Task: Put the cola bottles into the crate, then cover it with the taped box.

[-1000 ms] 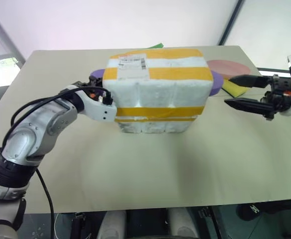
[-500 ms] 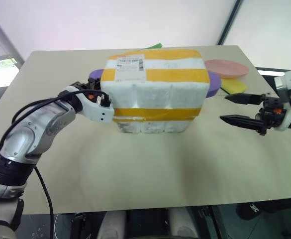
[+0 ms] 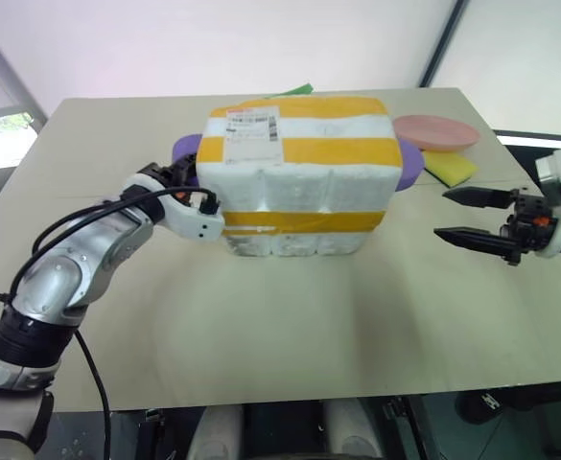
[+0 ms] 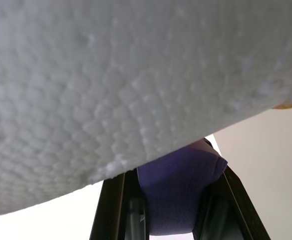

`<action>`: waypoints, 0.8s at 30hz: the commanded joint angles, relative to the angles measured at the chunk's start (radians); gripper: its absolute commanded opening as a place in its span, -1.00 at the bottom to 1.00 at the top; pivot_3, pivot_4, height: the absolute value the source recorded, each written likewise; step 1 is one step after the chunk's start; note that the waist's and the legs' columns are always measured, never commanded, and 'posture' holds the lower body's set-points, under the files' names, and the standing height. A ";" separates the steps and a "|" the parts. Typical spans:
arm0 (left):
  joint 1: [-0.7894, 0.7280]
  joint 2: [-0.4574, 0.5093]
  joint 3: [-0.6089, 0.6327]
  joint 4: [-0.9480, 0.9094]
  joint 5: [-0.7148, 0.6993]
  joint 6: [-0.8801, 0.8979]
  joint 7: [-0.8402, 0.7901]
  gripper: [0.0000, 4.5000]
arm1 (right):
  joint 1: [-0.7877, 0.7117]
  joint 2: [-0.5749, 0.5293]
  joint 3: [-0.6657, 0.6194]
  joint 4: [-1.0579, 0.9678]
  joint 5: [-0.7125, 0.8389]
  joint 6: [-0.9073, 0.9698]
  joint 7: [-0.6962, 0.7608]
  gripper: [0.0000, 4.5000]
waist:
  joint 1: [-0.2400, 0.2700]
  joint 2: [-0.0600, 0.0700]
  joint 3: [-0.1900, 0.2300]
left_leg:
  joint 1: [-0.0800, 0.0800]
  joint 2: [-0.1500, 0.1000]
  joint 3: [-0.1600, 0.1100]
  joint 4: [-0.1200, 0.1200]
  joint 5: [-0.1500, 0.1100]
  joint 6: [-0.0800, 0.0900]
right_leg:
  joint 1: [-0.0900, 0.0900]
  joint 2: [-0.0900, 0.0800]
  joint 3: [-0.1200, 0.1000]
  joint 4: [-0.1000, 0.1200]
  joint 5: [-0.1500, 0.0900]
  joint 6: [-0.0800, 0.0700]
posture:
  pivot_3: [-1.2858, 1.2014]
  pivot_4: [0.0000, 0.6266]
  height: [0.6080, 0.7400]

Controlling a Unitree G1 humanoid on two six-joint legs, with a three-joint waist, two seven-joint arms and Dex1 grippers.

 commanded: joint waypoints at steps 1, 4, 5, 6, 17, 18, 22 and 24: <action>0.017 0.014 0.005 -0.006 0.040 0.011 -0.012 -0.81 | -0.001 0.001 -0.031 0.009 0.003 -0.035 0.017 1.00 | 0.000 0.000 0.000 | 0.000 0.000 0.000 0.000 0.000 0.000 | 0.000 0.000 0.000 0.000 0.000 0.000 | 0.03 -0.52 1.00; 0.053 -0.015 -0.001 -0.044 0.020 0.033 -0.044 -0.81 | 0.001 0.008 -0.034 0.010 0.004 -0.040 0.017 1.00 | -0.002 0.002 -0.001 | 0.001 0.000 0.000 0.000 0.000 0.000 | 0.001 0.000 0.000 0.000 0.000 0.000 | 0.03 -0.52 1.00; 0.063 -0.025 -0.004 -0.060 0.012 0.040 -0.055 -0.81 | 0.001 0.010 -0.034 0.010 0.006 -0.040 0.017 1.00 | -0.001 0.002 -0.001 | 0.001 0.000 0.000 0.000 0.000 0.000 | 0.002 0.000 0.000 0.000 0.000 0.000 | 0.03 -0.52 1.00; 0.069 -0.032 -0.006 -0.075 0.009 0.047 -0.068 -0.81 | 0.001 0.012 -0.033 0.011 0.006 -0.041 0.016 1.00 | 0.000 0.002 -0.001 | 0.001 0.000 0.000 0.000 0.000 0.000 | 0.002 0.000 0.000 0.000 0.000 0.000 | 0.03 -0.52 1.00; 0.072 -0.072 0.127 -0.087 -0.169 0.161 -0.124 0.47 | -0.046 0.027 -0.005 -0.007 0.004 -0.012 -0.012 1.00 | -0.001 0.002 -0.001 | 0.012 0.000 0.000 -0.002 -0.001 0.001 | 0.012 0.000 0.000 -0.002 -0.001 0.000 | 0.03 -0.52 1.00; 0.072 -0.075 0.145 -0.100 -0.201 0.168 -0.132 0.47 | -0.056 0.026 -0.002 -0.005 0.003 -0.006 -0.014 1.00 | 0.000 0.002 -0.001 | 0.012 0.000 0.000 -0.002 -0.001 0.001 | 0.013 0.000 0.000 -0.002 0.000 0.000 | 0.03 -0.52 1.00; 0.100 -0.050 0.224 -0.141 -0.305 0.158 -0.146 0.47 | -0.094 0.027 0.015 0.020 -0.007 -0.001 -0.011 1.00 | 0.002 0.002 -0.001 | 0.012 0.000 0.000 -0.002 -0.001 0.001 | 0.013 0.000 0.000 -0.003 0.000 0.000 | 0.03 -0.52 1.00; 0.117 -0.039 0.247 -0.155 -0.332 0.168 -0.161 0.47 | -0.104 0.027 0.019 0.033 -0.013 -0.004 -0.005 1.00 | 0.003 0.002 -0.001 | 0.012 0.000 0.000 -0.002 -0.001 0.001 | 0.013 0.000 0.000 -0.003 0.000 0.000 | 0.03 -0.52 1.00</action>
